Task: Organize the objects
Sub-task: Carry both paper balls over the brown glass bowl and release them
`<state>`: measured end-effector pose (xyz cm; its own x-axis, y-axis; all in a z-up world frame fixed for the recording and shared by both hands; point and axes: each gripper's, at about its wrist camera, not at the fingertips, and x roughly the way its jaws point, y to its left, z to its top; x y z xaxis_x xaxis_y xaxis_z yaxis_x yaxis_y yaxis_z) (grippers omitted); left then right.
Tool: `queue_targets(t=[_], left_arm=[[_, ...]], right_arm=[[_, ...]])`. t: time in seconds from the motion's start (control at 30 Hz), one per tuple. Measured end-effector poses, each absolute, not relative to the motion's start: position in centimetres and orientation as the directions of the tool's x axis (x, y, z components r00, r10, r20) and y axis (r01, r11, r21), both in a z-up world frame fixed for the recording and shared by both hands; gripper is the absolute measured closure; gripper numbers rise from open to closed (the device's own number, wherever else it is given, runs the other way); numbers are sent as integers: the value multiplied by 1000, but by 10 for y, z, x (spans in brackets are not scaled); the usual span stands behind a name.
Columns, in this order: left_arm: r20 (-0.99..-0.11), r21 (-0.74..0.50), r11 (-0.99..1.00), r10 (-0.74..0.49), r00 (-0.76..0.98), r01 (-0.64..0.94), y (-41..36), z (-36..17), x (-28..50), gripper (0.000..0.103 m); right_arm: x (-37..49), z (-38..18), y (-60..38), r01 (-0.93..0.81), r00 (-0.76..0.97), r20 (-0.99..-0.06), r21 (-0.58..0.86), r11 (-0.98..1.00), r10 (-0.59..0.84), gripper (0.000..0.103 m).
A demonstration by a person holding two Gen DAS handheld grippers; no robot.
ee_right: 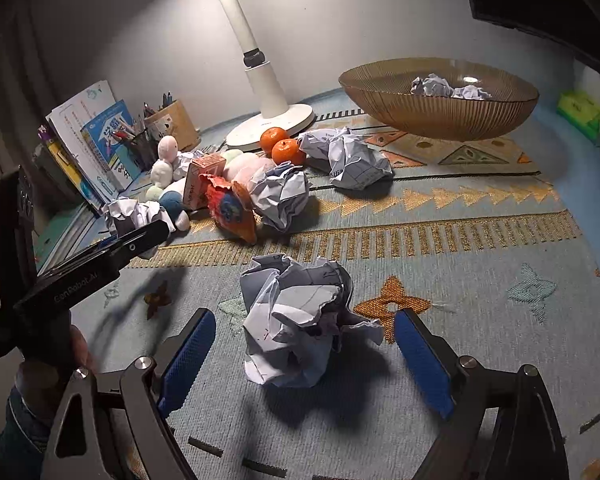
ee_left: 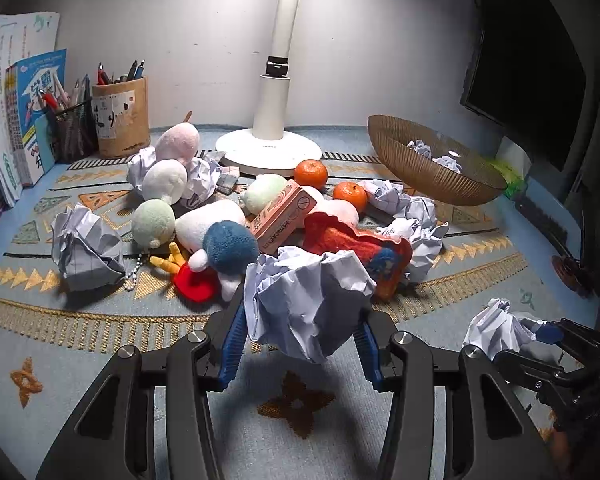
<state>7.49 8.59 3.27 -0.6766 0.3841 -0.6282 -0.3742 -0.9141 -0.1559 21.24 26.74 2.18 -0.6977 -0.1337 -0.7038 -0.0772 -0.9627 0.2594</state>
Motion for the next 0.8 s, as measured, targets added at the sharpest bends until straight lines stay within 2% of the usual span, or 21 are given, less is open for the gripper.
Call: queue_targets(t=[0.03,0.1,0.17,0.27,0.47,0.67,0.8], left_arm=[[-628,-154,-917,378,-681,-367,85,33,75,56],[-629,-160,-914,385,-675,-372,85,32,74,56],[-624,-156,-917,379,-683,-367,85,33,75,56],[-615,-144,-918,376,-693,-371,86,35,77,57],[-609,-86,-930,333,-720,-358,101,50,83,58],[-493,-102,-872,463,-737,-479,146,131,72,58],[-448,-190,-827,552,-703,-529,184,169,31,58]], right_arm=[[211,21,266,-72,-693,-707,261,-963,-140,14],[209,18,262,-58,-687,-711,259,-964,-149,25],[206,16,259,-47,-688,-706,274,-961,-168,47],[209,21,256,-39,-704,-690,272,-961,-167,57],[217,56,271,-39,-757,-635,278,-960,-153,57],[218,134,319,-85,-849,-526,229,-970,-50,58],[202,183,366,-132,-899,-437,278,-952,-3,57]])
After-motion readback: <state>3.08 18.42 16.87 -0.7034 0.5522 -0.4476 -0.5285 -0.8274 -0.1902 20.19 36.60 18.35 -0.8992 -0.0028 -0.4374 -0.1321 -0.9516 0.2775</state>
